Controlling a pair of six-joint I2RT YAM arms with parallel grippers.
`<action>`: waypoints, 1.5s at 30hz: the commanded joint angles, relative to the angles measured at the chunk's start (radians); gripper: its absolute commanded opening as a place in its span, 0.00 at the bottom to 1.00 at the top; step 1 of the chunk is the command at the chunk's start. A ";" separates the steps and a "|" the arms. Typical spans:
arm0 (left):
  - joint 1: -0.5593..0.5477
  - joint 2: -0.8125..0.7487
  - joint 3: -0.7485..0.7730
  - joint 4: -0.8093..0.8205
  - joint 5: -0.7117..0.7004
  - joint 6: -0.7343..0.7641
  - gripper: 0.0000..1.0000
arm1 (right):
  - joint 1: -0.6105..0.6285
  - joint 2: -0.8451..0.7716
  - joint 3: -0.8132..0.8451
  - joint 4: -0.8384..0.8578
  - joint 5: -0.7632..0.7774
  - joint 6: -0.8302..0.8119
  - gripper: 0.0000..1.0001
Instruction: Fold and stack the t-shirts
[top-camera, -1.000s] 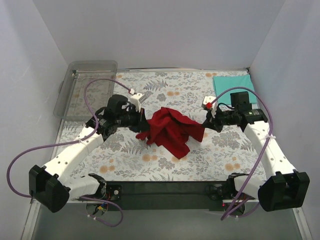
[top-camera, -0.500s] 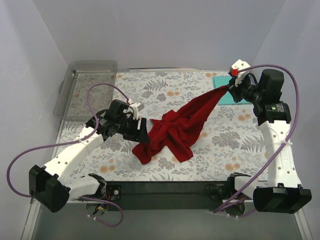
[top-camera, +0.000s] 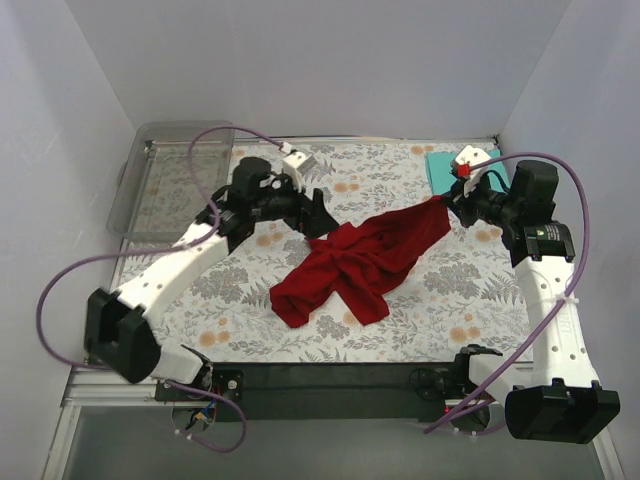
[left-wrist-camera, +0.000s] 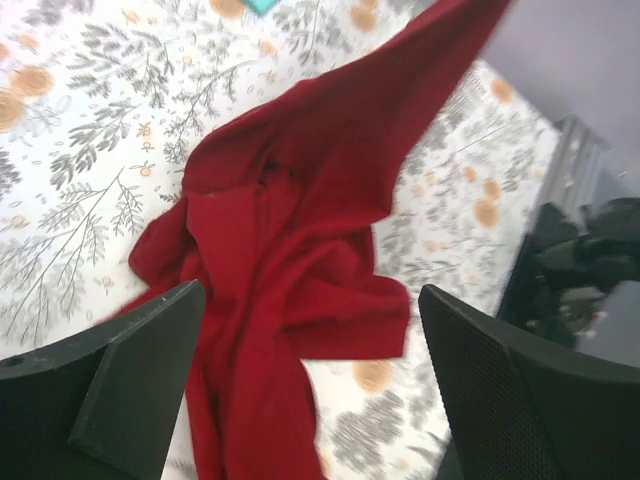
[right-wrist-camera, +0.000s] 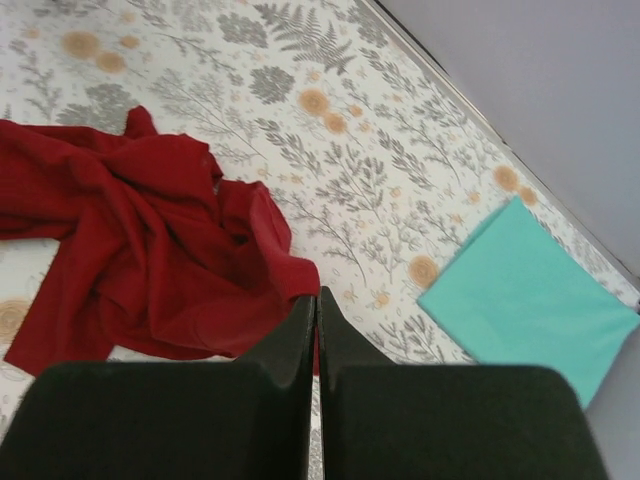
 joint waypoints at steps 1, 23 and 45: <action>-0.011 0.197 0.006 0.264 0.131 0.133 0.81 | -0.003 0.008 0.052 0.008 -0.136 0.027 0.01; -0.107 0.693 0.344 0.361 0.175 0.235 0.16 | -0.007 0.036 0.205 0.005 -0.164 0.110 0.01; -0.084 0.158 0.652 0.105 -0.150 0.373 0.00 | -0.039 0.154 0.467 0.171 0.321 0.302 0.01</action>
